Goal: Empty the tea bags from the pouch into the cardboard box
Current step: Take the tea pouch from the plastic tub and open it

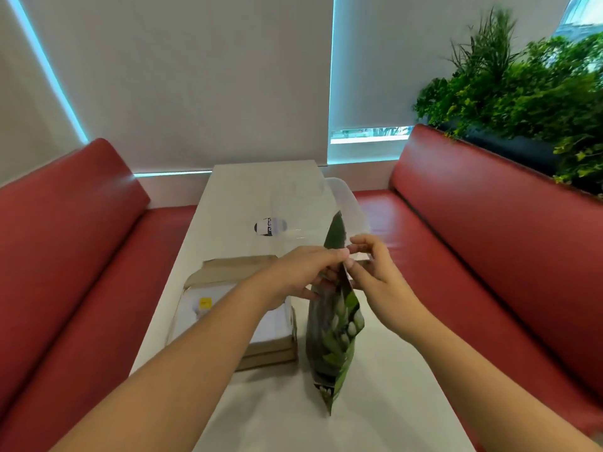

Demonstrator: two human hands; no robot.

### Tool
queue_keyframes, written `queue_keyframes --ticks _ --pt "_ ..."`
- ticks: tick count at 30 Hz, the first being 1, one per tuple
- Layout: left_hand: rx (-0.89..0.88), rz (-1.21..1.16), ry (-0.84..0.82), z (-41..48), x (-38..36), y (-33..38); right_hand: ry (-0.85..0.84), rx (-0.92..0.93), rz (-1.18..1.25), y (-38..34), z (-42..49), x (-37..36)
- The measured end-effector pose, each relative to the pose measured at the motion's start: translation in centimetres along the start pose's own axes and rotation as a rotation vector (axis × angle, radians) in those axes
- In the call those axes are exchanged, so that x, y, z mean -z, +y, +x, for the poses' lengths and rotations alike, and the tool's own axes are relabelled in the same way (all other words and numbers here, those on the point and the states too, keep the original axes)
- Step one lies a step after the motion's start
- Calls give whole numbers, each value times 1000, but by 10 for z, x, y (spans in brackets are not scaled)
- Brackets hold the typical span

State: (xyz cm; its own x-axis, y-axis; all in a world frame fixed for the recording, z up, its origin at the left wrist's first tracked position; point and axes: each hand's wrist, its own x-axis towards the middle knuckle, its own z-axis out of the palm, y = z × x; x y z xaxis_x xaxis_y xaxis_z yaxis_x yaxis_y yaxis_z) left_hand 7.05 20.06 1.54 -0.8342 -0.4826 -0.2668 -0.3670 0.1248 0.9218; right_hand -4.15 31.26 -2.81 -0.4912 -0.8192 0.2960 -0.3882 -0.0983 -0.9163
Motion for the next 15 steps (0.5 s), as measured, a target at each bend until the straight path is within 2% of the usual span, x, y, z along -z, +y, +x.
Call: queue_keyframes --ticks 4,8,15 --pt "-10 -90 47 1 -12 -7 -51 -115 145 -5 -3 6" --pt "1 -195 124 0 -25 -7 -91 -168 120 -8 -3 15" --pt "-19 -227 205 -1 -41 -5 -160 -195 101 -14 -7 29"
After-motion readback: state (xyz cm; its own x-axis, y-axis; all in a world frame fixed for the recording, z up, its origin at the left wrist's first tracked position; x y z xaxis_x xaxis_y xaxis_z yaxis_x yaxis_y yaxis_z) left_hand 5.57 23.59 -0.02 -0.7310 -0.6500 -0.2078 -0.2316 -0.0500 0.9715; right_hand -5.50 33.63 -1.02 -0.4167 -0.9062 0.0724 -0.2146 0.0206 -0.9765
